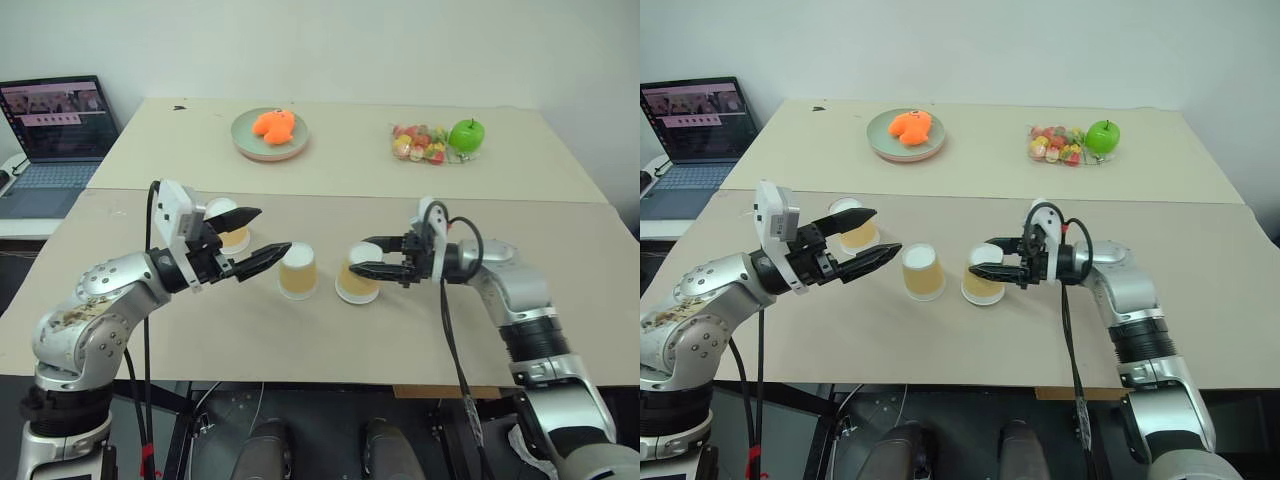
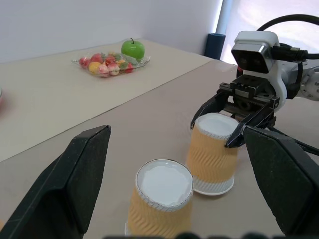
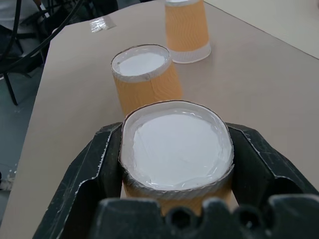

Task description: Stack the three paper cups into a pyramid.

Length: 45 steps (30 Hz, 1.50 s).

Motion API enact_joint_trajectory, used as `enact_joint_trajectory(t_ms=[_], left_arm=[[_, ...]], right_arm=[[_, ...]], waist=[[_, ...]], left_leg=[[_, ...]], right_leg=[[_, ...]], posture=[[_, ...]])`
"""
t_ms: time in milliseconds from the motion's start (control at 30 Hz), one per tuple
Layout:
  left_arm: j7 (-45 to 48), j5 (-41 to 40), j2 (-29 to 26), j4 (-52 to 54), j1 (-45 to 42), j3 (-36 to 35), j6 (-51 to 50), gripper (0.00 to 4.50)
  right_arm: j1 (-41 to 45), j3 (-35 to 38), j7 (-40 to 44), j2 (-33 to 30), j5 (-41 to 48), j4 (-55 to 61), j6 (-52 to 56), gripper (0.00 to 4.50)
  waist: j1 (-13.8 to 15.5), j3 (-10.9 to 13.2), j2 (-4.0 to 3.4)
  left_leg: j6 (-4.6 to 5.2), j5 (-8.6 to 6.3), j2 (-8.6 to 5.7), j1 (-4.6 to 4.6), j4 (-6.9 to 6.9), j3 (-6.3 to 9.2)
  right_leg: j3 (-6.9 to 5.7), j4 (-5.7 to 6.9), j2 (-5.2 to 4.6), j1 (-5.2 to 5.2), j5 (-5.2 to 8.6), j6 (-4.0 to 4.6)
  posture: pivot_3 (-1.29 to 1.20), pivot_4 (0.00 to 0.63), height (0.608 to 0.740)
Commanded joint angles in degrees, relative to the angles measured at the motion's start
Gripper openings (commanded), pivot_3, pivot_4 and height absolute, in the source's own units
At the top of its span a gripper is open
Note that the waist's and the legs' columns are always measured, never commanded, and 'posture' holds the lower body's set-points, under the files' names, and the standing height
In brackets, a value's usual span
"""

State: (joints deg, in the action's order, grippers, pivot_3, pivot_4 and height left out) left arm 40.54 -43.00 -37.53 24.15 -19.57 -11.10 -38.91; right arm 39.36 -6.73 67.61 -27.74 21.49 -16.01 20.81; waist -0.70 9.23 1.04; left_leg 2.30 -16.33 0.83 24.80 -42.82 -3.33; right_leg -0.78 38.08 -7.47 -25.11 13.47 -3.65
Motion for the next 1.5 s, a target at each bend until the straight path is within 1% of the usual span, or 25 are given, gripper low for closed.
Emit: enact_joint_trajectory(t_ms=[33,267,1200,1267,1300,1333,1367,1500], left_arm=[[-1.0,-1.3,0.5,2.6,-0.4,-1.3,0.5,4.50],[-1.8,-1.5,0.8,3.0,-0.5,-1.2,0.4,4.50],[-2.9,-2.0,0.1,2.7,-1.1,-1.2,0.6,4.50],[-2.8,-2.0,0.1,2.5,-1.2,-1.2,0.6,4.50],[-2.8,-2.0,0.1,2.3,-1.4,-1.2,0.7,4.50],[-2.8,-1.9,0.1,2.2,-1.5,-1.2,0.7,4.50],[-2.8,-1.9,0.2,2.0,-1.6,-1.3,0.7,4.50],[-3.1,-2.2,0.5,1.6,-2.0,-1.5,0.6,4.50]], right_arm=[[4.0,-0.2,1.0,2.0,-1.2,-2.8,-4.4,2.66],[6.4,-0.4,1.6,4.4,-2.8,-7.5,-7.2,2.66],[3.7,-1.2,0.4,7.5,-5.5,-8.7,-8.6,2.66],[3.6,-1.1,-0.2,7.6,-5.7,-8.9,-8.3,3.68],[3.4,-1.2,-0.1,7.4,-5.9,-8.7,-8.2,3.86],[3.2,-1.3,0.0,7.1,-6.0,-8.4,-7.9,4.19],[3.1,-1.2,0.3,6.7,-5.7,-7.9,-6.9,4.43],[3.1,1.5,3.1,4.5,-0.3,-3.3,1.6,4.43]], waist=[[0.0,0.0,0.00],[0.1,0.0,0.01],[-0.1,0.0,0.02],[-0.1,0.0,0.01],[-0.1,0.0,0.02],[-0.1,0.0,0.01],[0.0,0.0,0.02],[0.0,0.0,0.02]], left_leg=[[0.00,0.00,0.00,0.00,0.00,0.00],[-0.05,0.03,0.00,0.02,0.01,0.01],[-0.08,0.04,0.01,0.02,0.01,0.01],[-0.08,0.05,0.01,0.01,0.01,0.01],[-0.08,0.05,0.01,0.01,0.01,0.01],[-0.09,0.05,0.01,0.01,0.01,0.01],[-0.09,0.05,0.01,0.01,0.01,0.01],[-0.09,0.05,0.00,0.03,0.01,0.01]], right_leg=[[0.00,0.00,0.00,0.00,0.00,0.00],[-0.03,-0.02,0.01,-0.01,0.00,0.00],[-0.02,0.01,0.02,-0.03,0.00,0.00],[-0.02,0.01,0.02,-0.03,0.00,0.00],[-0.01,0.02,0.02,-0.03,0.00,0.00],[-0.02,0.01,0.02,-0.03,0.00,0.00],[-0.02,0.02,0.02,-0.03,0.00,0.00],[0.00,0.00,0.02,-0.04,0.00,0.00]], posture=[[0.00,0.150,0.676],[0.00,0.150,0.676],[0.00,0.150,0.676],[0.00,0.150,0.676],[0.00,0.150,0.676],[0.00,0.150,0.676],[0.00,0.150,0.676],[0.00,0.150,0.676]])
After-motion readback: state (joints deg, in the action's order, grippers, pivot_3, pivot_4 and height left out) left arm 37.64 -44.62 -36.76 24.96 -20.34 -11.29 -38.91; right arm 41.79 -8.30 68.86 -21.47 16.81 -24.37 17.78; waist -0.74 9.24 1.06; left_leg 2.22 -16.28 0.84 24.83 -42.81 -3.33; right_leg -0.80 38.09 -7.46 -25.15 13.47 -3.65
